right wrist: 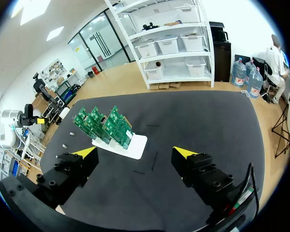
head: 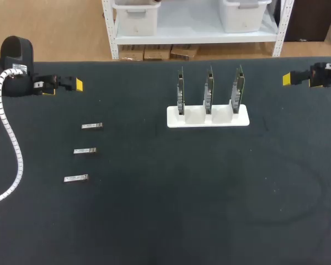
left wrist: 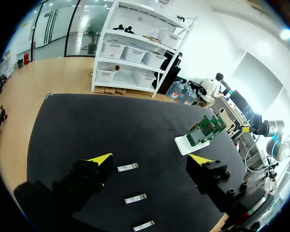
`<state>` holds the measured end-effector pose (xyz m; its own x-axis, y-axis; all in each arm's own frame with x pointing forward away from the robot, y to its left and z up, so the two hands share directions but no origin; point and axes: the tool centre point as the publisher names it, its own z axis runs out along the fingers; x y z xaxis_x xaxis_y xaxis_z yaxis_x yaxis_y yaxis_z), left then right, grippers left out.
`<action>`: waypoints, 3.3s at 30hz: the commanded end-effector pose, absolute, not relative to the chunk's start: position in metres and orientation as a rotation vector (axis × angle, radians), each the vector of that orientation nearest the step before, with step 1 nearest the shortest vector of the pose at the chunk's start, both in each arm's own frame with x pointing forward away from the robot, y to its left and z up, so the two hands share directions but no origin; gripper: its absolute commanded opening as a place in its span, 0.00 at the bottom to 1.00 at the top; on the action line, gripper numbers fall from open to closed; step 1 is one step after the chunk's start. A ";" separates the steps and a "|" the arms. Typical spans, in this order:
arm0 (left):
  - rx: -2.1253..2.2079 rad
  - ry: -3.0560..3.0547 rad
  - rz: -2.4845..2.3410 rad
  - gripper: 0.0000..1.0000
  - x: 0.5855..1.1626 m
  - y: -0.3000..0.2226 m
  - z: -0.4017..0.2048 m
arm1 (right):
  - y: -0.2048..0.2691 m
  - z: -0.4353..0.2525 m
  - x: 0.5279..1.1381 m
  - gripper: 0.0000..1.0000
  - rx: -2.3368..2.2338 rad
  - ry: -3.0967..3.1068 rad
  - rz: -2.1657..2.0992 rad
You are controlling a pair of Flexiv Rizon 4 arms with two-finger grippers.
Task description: Pick up the optical module with the left hand, and insert it into the network port with the right hand.
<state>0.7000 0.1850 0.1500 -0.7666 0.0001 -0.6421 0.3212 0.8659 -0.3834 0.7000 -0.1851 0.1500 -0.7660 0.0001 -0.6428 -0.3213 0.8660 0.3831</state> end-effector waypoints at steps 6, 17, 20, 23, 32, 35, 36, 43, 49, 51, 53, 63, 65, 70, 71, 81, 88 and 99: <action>0.231 2.374 -0.636 1.00 0.700 0.185 0.150 | -0.185 0.150 0.700 1.00 -0.231 2.374 0.636; 0.231 2.374 -0.636 1.00 0.700 0.185 0.150 | -0.185 0.150 0.700 1.00 -0.231 2.374 0.636; 0.231 2.374 -0.636 1.00 0.700 0.185 0.150 | -0.185 0.150 0.700 1.00 -0.231 2.374 0.636; 0.231 2.374 -0.636 1.00 0.700 0.185 0.150 | -0.185 0.150 0.700 1.00 -0.231 2.374 0.636; 0.275 2.360 -0.656 1.00 0.701 0.184 0.151 | -0.185 0.150 0.700 1.00 -0.231 2.374 0.636; 0.368 2.337 -0.628 1.00 0.704 0.183 0.151 | -0.185 0.150 0.700 1.00 -0.231 2.374 0.636; 0.405 2.334 -0.603 1.00 0.706 0.183 0.151 | -0.185 0.150 0.700 1.00 -0.231 2.374 0.636; 0.783 2.255 -0.446 1.00 0.714 0.186 0.135 | -0.185 0.150 0.700 1.00 -0.231 2.374 0.636; 1.075 2.222 -0.286 1.00 0.714 0.190 0.112 | -0.185 0.150 0.700 1.00 -0.231 2.374 0.636; 1.172 2.217 -0.143 1.00 0.714 0.191 0.102 | -0.185 0.150 0.700 1.00 -0.231 2.374 0.636; 1.235 2.203 -0.101 1.00 0.714 0.192 0.096 | -0.185 0.150 0.700 1.00 -0.231 2.374 0.636; 1.242 2.184 -0.063 1.00 0.715 0.190 0.083 | -0.185 0.150 0.700 1.00 -0.231 2.374 0.636; 1.242 2.184 -0.063 1.00 0.715 0.190 0.083 | -0.185 0.150 0.700 1.00 -0.231 2.374 0.636; 1.242 2.184 -0.063 1.00 0.715 0.190 0.083 | -0.185 0.150 0.700 1.00 -0.231 2.374 0.636; 1.242 2.184 -0.063 1.00 0.715 0.190 0.083 | -0.185 0.150 0.700 1.00 -0.231 2.374 0.636; 1.571 2.094 0.185 1.00 0.730 0.190 0.077 | -0.185 0.150 0.700 1.00 -0.231 2.374 0.636; 1.700 2.102 0.195 1.00 0.728 0.190 0.059 | -0.185 0.150 0.700 1.00 -0.231 2.374 0.636; 1.758 2.148 0.213 1.00 0.725 0.192 0.035 | -0.185 0.150 0.700 1.00 -0.231 2.374 0.636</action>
